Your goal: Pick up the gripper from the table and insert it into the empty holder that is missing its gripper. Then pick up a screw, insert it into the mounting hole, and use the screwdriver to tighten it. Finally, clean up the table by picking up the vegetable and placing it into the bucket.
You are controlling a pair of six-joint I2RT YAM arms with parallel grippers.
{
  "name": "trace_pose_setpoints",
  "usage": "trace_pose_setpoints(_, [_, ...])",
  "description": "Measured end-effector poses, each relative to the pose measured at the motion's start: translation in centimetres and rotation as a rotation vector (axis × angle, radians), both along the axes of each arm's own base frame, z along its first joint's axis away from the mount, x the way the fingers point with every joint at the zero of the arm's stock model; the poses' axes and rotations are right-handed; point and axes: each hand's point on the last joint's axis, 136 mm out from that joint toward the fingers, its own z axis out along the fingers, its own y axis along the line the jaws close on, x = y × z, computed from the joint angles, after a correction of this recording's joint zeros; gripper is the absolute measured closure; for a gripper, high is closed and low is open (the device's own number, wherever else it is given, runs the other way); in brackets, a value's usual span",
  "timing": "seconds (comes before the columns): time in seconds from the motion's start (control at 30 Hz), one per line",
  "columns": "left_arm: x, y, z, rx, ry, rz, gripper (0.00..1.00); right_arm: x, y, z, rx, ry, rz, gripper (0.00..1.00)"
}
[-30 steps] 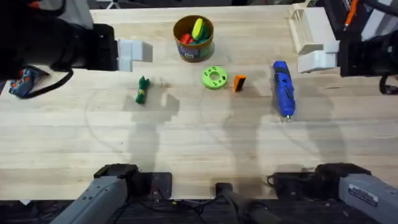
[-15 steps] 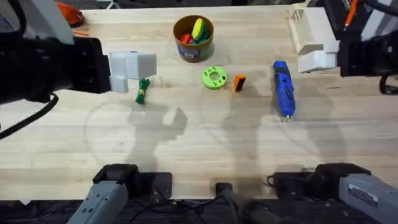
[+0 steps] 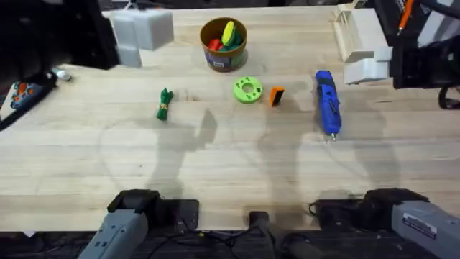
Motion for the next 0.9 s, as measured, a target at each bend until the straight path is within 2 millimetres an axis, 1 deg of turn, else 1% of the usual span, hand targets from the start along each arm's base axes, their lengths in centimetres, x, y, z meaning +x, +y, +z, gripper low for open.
trace_pose_setpoints(0.17, [-0.3, 0.0, 3.4, -0.001, -0.187, 0.0, 0.015, 0.0, 0.0, 0.0, 0.0, 0.0, 0.0, 0.008])
trace_pose_setpoints(0.23, [-0.8, 0.0, 4.1, -0.001, -0.262, 0.0, 0.015, 0.0, 0.0, 0.0, 0.0, 0.0, 0.0, 0.007])
trace_pose_setpoints(0.33, [-1.2, 0.0, 4.0, -0.002, -0.351, 0.0, 0.015, 0.0, 0.0, 0.0, 0.0, 0.0, 0.0, 0.01])
trace_pose_setpoints(0.43, [-1.2, 0.0, 3.0, -0.008, -0.427, 0.0, 0.015, 0.0, 0.0, 0.0, 0.0, 0.0, 0.0, 0.009])
trace_pose_setpoints(0.63, [-1.0, -0.2, -0.5, -0.034, -0.538, -0.003, 0.016, 0.0, 0.0, 0.0, 0.0, 0.0, 0.0, 0.009])
trace_pose_setpoints(0.9, [-1.7, -0.5, -3.7, -0.067, -0.655, -0.021, 0.015, 0.0, 0.0, 0.0, 0.0, 0.0, 0.0, 0.009])
